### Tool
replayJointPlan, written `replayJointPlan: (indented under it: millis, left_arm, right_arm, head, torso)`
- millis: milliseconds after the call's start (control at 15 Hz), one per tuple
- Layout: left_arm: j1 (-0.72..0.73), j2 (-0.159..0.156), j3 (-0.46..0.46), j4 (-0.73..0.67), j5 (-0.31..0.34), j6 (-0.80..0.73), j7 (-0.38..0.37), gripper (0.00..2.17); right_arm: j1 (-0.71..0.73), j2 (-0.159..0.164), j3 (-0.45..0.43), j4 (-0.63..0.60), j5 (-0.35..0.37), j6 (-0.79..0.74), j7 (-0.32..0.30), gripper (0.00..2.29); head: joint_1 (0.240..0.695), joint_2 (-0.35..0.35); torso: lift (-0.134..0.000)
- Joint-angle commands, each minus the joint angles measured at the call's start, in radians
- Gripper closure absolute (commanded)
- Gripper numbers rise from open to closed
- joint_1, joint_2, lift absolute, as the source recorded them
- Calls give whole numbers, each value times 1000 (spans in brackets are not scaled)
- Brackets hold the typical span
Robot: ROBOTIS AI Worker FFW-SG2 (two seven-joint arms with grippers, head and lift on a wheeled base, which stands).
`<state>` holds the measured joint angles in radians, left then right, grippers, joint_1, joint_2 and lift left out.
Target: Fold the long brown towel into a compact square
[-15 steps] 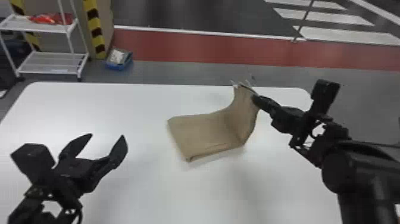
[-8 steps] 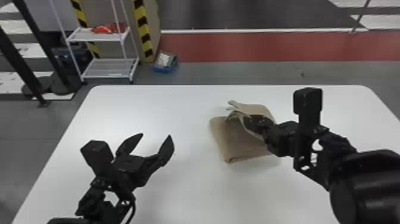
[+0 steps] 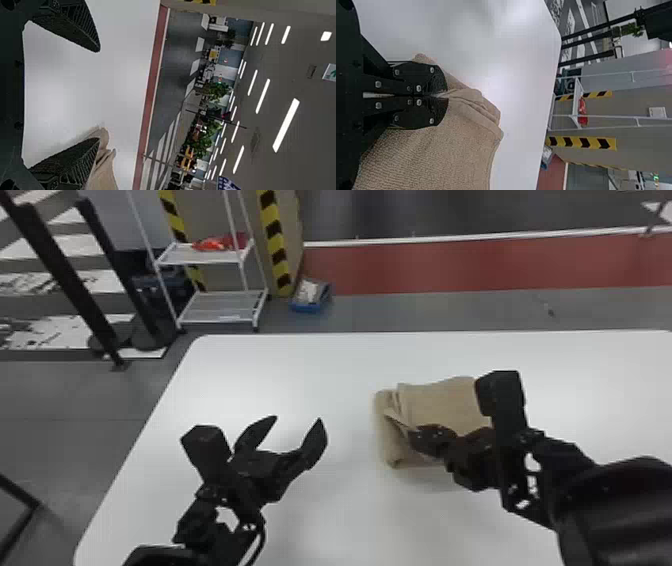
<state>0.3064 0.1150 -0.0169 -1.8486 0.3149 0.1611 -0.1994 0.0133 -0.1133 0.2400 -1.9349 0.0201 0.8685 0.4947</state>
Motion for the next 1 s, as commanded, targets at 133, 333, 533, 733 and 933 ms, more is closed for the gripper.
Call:
replayJointPlan:
  millis: [133,333,533,733,933]
  left_arm:
    - [2,0,5,2,6,-2,0,80]
    - [3,0,3,2,4,1,0,80]
    - [3,2,2,2,4,1,0,80]
    - [0,2,2,2,6,1,0,80]
    - [-1,2,0,5,6,1,0,80]
  right_arm:
    - [4,3,-39,10,-109,-44,39,2]
    - [-27,30,-74,54,-203,-170,-35,272]
    - [-69,35,-85,166,-273,-265,-39,1045]
    - [-122,56,-68,237,-193,-243,-108,2138]
    - [-184,58,-11,329,-138,-176,-114,2142]
  head:
    - [695,169]
    - [695,169]
    - [695,158]
    - [695,155]
    - [695,144]
  torso:
    - [-123]
    - [-123]
    - [-123]
    - [-123]
    - [-123]
